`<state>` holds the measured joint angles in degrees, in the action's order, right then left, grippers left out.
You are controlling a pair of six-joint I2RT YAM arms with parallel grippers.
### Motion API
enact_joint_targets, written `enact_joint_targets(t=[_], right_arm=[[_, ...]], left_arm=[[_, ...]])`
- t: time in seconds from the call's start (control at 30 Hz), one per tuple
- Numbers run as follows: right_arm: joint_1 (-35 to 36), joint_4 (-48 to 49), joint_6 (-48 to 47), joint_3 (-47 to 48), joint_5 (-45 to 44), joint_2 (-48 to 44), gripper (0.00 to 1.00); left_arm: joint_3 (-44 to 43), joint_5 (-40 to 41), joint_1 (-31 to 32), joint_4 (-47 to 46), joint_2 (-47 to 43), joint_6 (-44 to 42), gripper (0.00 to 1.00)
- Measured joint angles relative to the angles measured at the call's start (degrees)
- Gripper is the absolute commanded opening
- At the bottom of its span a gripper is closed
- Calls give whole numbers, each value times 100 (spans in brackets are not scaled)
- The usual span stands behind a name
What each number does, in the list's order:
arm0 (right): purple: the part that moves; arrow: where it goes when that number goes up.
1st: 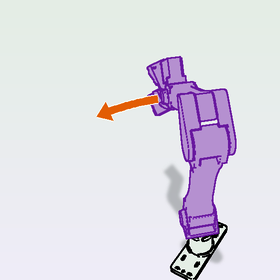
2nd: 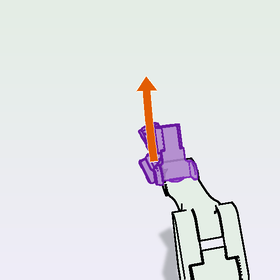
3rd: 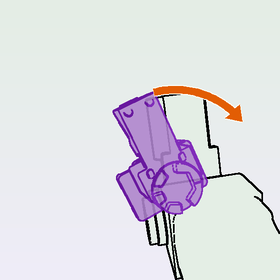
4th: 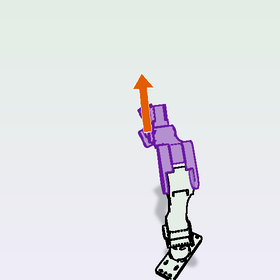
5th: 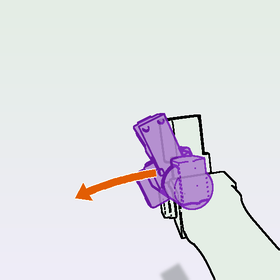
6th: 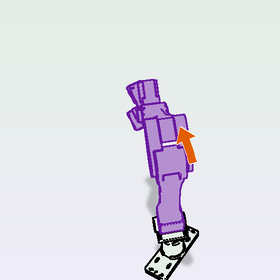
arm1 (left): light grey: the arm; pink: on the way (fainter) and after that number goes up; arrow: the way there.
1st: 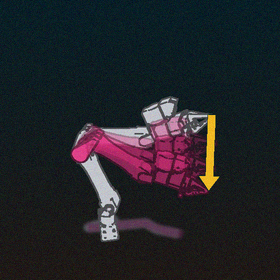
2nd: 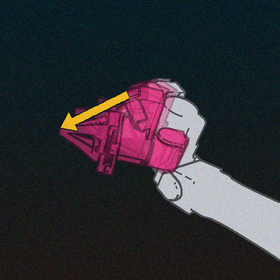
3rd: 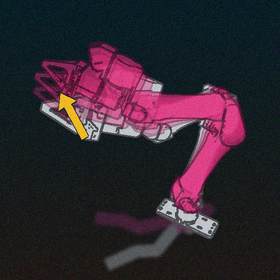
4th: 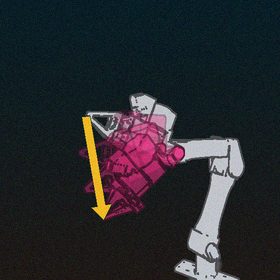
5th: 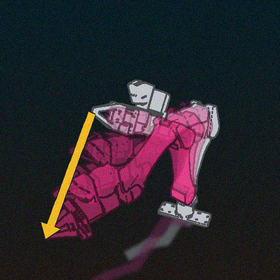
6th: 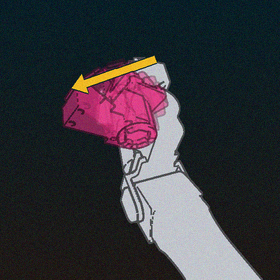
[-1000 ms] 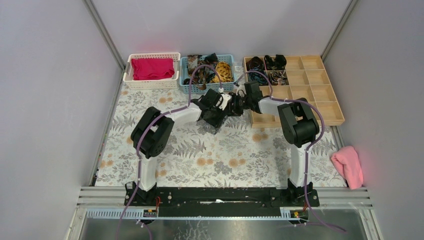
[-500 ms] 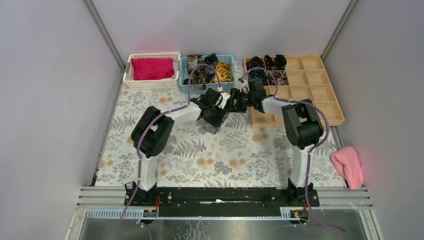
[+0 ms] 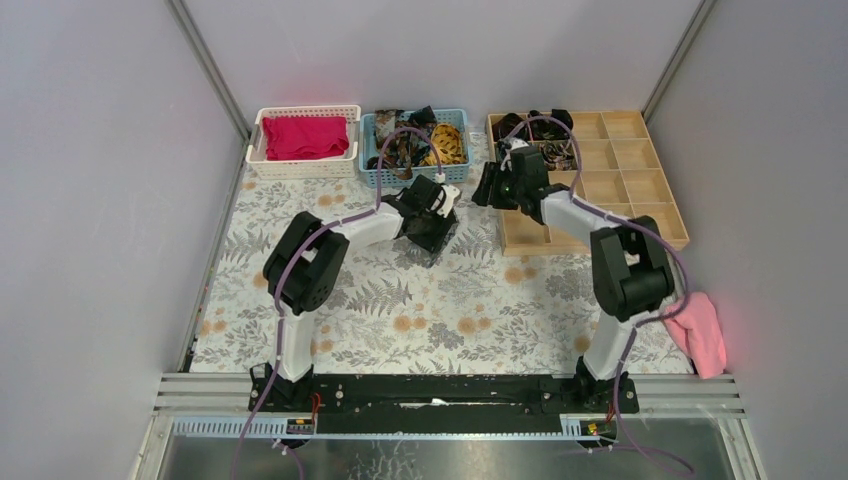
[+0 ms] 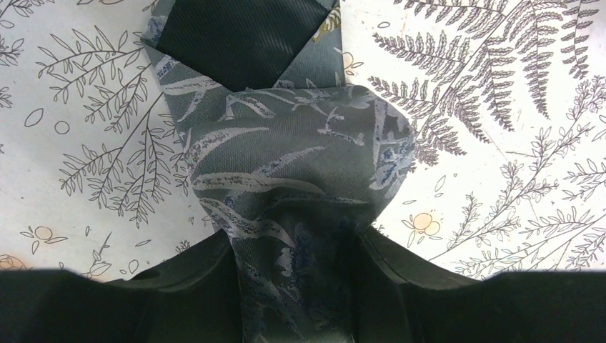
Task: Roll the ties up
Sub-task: Roll the tie at the center of the board.
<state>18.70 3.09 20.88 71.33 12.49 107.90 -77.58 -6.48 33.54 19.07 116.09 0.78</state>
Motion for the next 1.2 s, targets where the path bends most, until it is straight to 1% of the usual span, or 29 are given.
enact_joint_targets(t=[0.03,0.1,0.13,0.2,0.23,0.27,0.3,0.33,0.37,0.43,0.5,0.6,0.67,0.7,0.73,0.8,0.83,0.87,0.9,1.03,1.2], right_arm=[[15,-17,-98,-144,-197,-208,63],[90,-55,-323,-566,-706,-756,70],[197,-85,-435,-809,-1019,-1082,77],[601,-136,-671,-1252,-1687,-1727,98],[909,-149,-789,-1423,-2033,-2022,99],[1233,-149,-894,-1545,-2339,-2251,100],[1711,-155,-1060,-1665,-2734,-2514,100],[2015,-168,-1172,-1714,-2964,-2636,100],[2481,-208,-1325,-1768,-3316,-2776,100],[3080,-278,-1539,-1851,-3733,-2922,100],[3510,-437,-1735,-1993,-4057,-3062,100],[3893,-660,-2035,-2105,-4356,-3143,99],[4148,-763,-2253,-2118,-4564,-3115,95],[4293,-785,-2343,-2116,-4671,-3069,94],[4535,-793,-2472,-2094,-4889,-2957,91],[5053,-905,-2702,-1917,-5270,-2439,82],[5213,-946,-2791,-1801,-5418,-2155,81],[5333,-1019,-2850,-1672,-5545,-1895,81],[5508,-1099,-2979,-1412,-5766,-1384,82],[5775,-1198,-3386,-793,-6253,-33,84],[5764,-1147,-4048,-249,-6658,850,85]], left_arm=[[-28,15,0,28,13,2,54],[-120,44,0,138,59,15,54],[-179,61,0,199,87,26,54],[-251,96,2,267,127,50,54],[-284,107,2,304,140,66,54],[-299,111,2,323,151,72,54],[-332,118,4,361,168,85,53],[-361,127,4,391,186,92,53],[-391,136,4,426,203,103,53],[-435,138,4,481,225,111,53],[-461,140,4,516,240,116,52],[-501,136,4,564,256,114,52],[-503,138,4,568,256,109,52],[-503,136,4,568,256,107,52],[-507,136,4,575,256,107,52],[-535,136,4,608,275,105,52],[-549,136,4,623,284,103,52],[-562,140,4,636,291,103,52],[-575,142,4,651,299,103,52],[-629,142,4,708,332,96,52],[-658,140,4,739,348,83,52]])
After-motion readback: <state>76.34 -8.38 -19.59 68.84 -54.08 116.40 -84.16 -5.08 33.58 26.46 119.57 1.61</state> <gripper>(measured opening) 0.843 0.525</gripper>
